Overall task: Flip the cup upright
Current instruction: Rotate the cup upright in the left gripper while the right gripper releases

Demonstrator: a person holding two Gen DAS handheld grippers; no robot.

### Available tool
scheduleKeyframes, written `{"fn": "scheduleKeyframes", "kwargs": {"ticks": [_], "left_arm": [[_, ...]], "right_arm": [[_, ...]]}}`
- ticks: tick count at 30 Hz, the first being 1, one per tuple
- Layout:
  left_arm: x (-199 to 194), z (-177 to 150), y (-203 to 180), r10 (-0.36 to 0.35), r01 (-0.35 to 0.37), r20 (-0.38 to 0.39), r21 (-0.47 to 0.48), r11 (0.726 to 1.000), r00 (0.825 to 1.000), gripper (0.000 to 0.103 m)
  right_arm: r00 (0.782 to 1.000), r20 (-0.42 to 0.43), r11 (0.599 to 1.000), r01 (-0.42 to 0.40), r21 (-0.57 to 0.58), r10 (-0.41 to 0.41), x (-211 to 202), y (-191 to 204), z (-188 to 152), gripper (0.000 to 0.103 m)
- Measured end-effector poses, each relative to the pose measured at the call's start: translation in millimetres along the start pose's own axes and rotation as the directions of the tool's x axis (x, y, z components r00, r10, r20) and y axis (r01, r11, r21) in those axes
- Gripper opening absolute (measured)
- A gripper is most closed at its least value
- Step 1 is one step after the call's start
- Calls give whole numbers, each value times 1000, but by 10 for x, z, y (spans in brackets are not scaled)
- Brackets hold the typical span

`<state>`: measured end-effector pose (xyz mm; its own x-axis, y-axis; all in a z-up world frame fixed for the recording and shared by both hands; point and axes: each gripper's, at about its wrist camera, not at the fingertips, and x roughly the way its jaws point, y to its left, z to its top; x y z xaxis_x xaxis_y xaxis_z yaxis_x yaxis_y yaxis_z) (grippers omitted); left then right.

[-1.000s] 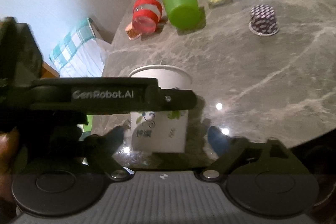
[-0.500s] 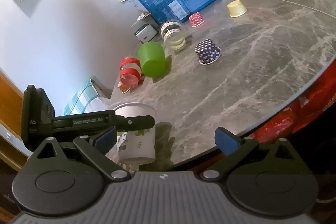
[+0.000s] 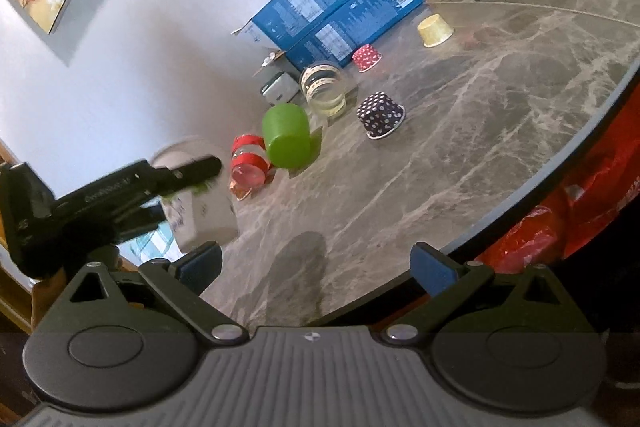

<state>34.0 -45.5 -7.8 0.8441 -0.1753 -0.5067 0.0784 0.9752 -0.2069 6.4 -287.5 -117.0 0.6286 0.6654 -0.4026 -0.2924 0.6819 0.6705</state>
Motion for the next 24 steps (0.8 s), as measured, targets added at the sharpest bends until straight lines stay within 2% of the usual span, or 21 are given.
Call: {"fn": "scheduleKeyframes", "kwargs": {"ticks": [4,7,13,15,16,17,19,20,21,22,23,24], "left_arm": [[-20,-51,-110,39,-43,126,32,999,991,68],[54,-128,-214,81,-97,204,72,993,976,67],[205,-218,-358,135,-165,281,87,982,950,67],[210,-270,-415,164,-211,326,112,971,931,67],[191,-306,-445,175,-229,351,118,966,920,67],[148,-371,-481,184,-252,399,126,959,898,67],[79,-511,-587,214,-325,499,146,934,840,67],[38,-606,-648,214,-353,557,154,923,802,67],[19,-687,-699,214,-372,597,154,915,773,67],[4,-756,-738,211,-379,620,153,913,756,67],[2,-826,-776,205,-376,632,148,915,748,67],[17,-877,-799,204,-370,631,142,918,749,67]], "right_arm": [[1000,18,1000,-9,14,9,-41,-69,-46,102],[999,28,1000,-16,22,15,-69,-131,-92,102],[998,61,1000,-18,24,17,-180,-241,-201,102],[996,86,1000,-23,19,21,-236,-290,-252,102],[995,96,999,-25,23,23,-259,-323,-275,102],[994,104,999,-32,28,29,-282,-351,-299,102],[992,116,998,-48,36,43,-326,-418,-353,102],[992,121,998,-51,38,46,-330,-438,-365,102],[991,124,998,-55,38,50,-339,-458,-386,102],[990,127,997,-61,37,56,-345,-475,-404,102],[989,130,997,-70,37,65,-354,-500,-428,102],[989,132,996,-77,37,72,-357,-514,-448,102]]}}
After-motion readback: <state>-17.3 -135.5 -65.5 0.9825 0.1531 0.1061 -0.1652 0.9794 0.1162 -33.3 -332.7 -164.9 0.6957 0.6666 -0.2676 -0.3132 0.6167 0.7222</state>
